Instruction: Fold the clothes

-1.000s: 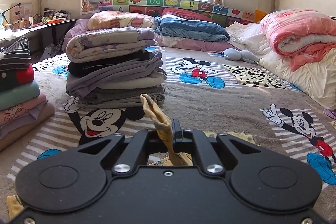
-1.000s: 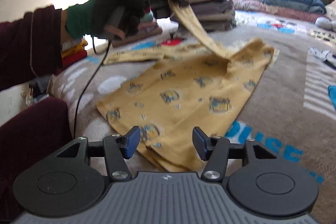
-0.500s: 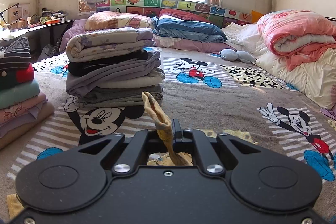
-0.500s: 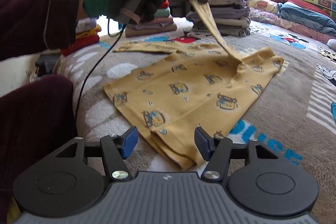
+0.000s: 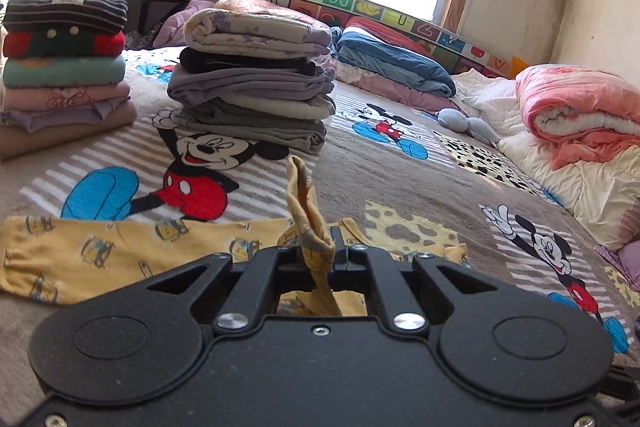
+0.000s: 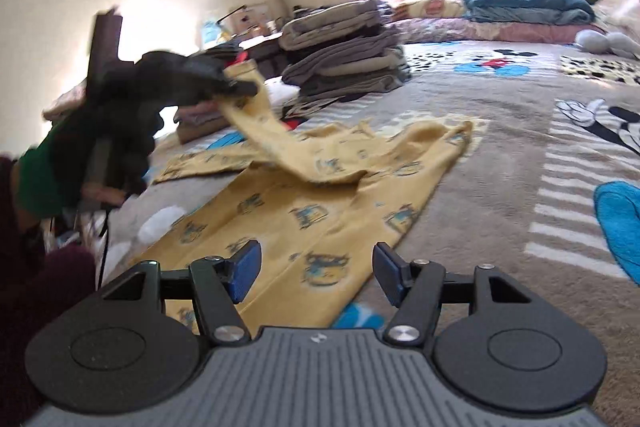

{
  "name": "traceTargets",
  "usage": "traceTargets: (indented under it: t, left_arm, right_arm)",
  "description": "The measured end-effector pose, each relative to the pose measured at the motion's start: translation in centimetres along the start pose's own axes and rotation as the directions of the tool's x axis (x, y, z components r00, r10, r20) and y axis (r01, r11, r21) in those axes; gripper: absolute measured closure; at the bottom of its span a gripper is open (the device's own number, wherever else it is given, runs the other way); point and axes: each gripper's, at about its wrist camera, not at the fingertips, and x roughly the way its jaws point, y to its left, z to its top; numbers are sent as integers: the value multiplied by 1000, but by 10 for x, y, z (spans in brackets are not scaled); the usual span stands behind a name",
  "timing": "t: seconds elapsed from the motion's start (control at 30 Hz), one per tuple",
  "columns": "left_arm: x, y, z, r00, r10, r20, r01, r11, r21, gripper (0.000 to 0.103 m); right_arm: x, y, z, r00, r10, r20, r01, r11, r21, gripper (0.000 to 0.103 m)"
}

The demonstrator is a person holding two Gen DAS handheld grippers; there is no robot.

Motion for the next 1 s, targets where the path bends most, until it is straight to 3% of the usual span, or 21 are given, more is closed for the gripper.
traceTargets:
  t: [0.1, 0.33, 0.57, 0.87, 1.0]
  left_arm:
    - [-12, 2, -9, 999, 15, 29, -14, 999, -33, 100]
    - [-28, 10, -25, 999, 29, 44, -26, 997, -76, 100]
    - [-27, 10, -45, 999, 35, 34, -35, 999, -12, 100]
    - [-10, 25, -63, 997, 34, -72, -33, 999, 11, 100]
    - [-8, 30, -70, 996, 27, -87, -27, 1000, -8, 100]
  right_arm:
    - [8, -15, 7, 999, -12, 36, 10, 998, 69, 41]
    - [34, -14, 10, 1000, 5, -1, -5, 998, 67, 41]
    - [45, -12, 10, 999, 29, -32, -27, 997, 77, 41]
    - [48, -29, 23, 999, 34, -17, -31, 989, 141, 41]
    - [54, -34, 48, 1000, 10, -3, -10, 995, 101, 36]
